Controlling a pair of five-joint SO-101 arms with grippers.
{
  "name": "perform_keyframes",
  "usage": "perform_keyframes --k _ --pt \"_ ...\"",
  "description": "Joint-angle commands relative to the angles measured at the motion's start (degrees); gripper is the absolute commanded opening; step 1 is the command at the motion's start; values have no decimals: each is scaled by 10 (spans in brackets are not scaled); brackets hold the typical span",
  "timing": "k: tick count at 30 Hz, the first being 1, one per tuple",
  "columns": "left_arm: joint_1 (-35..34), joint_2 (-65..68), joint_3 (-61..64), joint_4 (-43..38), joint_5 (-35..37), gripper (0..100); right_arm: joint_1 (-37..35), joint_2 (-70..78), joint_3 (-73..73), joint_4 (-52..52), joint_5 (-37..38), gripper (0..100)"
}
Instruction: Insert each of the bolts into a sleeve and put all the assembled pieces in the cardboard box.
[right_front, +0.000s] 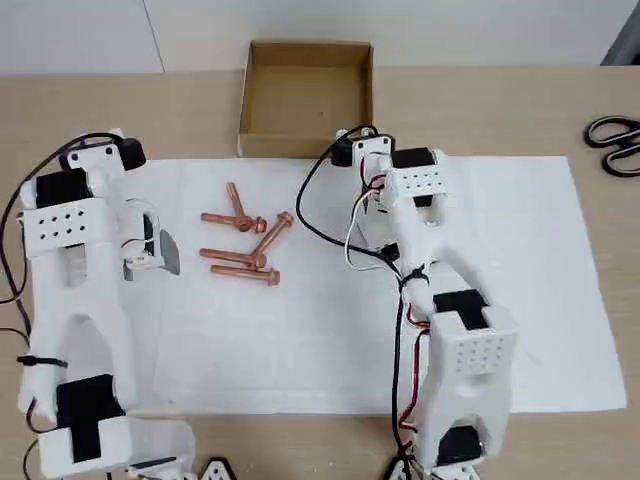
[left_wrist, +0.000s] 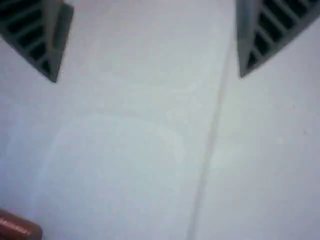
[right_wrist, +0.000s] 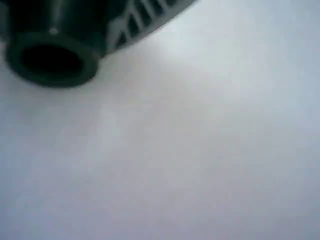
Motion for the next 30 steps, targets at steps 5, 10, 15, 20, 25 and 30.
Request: perform_keyframes --k 5,10,15,20,25,30 --pt "5 -4 -23 -4 1 222 0 -97 -129 135 5 3" --pt "38 21 -33 -6 17 222 2 -154 -132 147 5 4" --pt "70 135 -102 22 18 222 2 -167 -131 153 3 4" --pt "120 186 -148 25 -26 222 2 -167 -131 156 3 4" --pt "155 185 -166 25 -178 222 2 -167 -131 156 3 4" --pt "157 186 -181 18 -349 221 2 -164 -131 155 3 4"
